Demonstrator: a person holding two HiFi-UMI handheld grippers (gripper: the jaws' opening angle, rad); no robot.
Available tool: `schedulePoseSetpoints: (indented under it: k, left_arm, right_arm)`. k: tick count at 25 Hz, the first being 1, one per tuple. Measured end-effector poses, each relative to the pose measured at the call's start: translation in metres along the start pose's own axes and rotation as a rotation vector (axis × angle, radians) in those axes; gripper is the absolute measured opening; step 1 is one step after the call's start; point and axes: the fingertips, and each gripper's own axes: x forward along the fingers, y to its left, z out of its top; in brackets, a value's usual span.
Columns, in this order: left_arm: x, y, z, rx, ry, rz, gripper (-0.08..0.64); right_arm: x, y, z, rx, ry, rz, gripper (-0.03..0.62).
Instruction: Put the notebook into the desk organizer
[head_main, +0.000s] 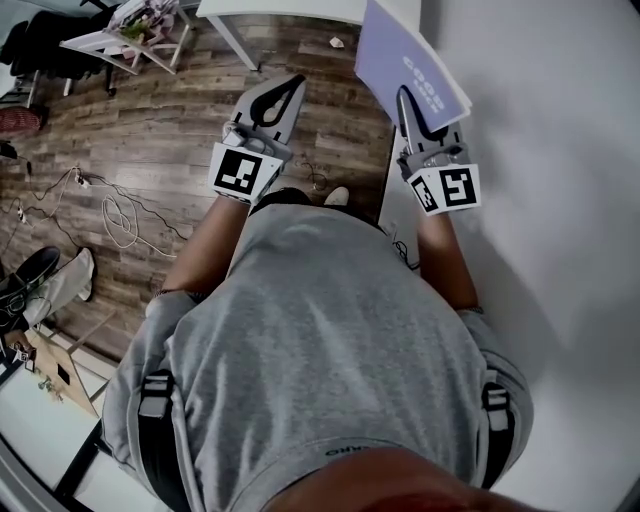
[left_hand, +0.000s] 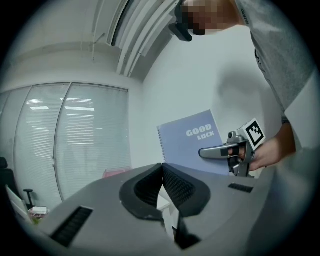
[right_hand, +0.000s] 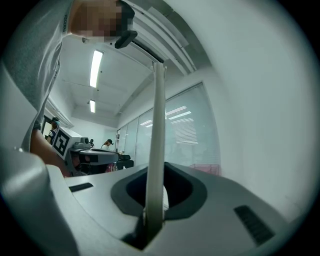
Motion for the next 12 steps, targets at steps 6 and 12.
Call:
schedulePoseSetpoints:
  k: [6,12]
  left_arm:
    - [0.011,0.018,-0.002,-0.003,0.005,0.034,0.02]
    - [0.03,0.049,-0.021,0.002,0.02,0.009,0.02]
  right_arm:
    - [0.017,-0.008,-0.004,0.015,0.01,0.016,0.038]
    - [0.055,-0.014,-0.015,0.018,0.026,0.032,0.038]
